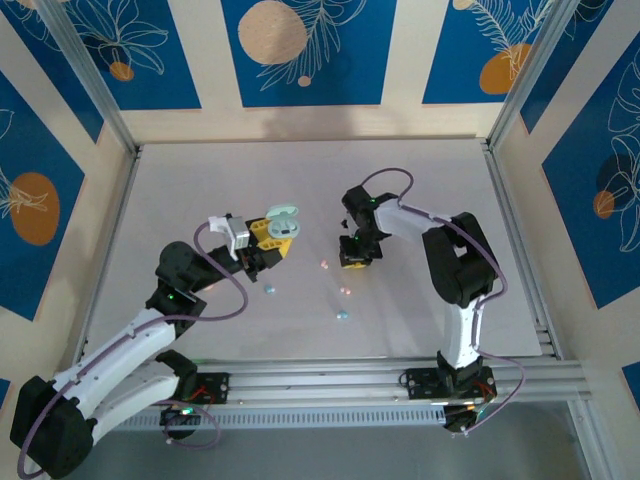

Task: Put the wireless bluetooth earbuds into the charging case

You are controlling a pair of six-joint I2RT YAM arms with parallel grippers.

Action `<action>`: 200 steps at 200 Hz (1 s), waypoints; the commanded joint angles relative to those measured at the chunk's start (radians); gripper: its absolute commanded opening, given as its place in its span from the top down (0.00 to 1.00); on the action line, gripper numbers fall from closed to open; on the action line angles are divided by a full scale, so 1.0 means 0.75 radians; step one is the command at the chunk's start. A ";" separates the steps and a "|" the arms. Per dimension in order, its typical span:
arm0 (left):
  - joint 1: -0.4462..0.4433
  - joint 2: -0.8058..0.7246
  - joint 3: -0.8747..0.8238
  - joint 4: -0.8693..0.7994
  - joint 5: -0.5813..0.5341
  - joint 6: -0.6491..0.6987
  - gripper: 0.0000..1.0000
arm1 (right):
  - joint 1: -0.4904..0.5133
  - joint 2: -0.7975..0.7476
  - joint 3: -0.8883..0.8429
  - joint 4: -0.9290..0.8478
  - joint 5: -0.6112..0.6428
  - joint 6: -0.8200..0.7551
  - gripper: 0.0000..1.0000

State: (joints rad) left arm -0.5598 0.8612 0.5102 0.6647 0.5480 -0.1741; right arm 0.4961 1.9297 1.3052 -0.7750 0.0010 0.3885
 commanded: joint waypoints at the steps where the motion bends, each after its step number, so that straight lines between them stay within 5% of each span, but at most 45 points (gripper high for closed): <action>1: -0.014 -0.001 -0.011 0.050 0.011 0.001 0.70 | -0.015 -0.044 -0.024 -0.058 0.020 -0.031 0.76; 121: -0.014 0.005 -0.003 0.047 0.013 0.003 0.70 | -0.107 -0.069 -0.047 -0.083 0.201 0.028 0.68; 200: -0.014 0.020 -0.003 0.059 0.012 0.001 0.70 | -0.160 -0.181 -0.151 0.112 -0.050 0.209 0.62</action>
State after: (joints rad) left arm -0.5598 0.8700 0.5102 0.6655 0.5484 -0.1741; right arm 0.3740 1.8118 1.2121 -0.7467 0.0547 0.4618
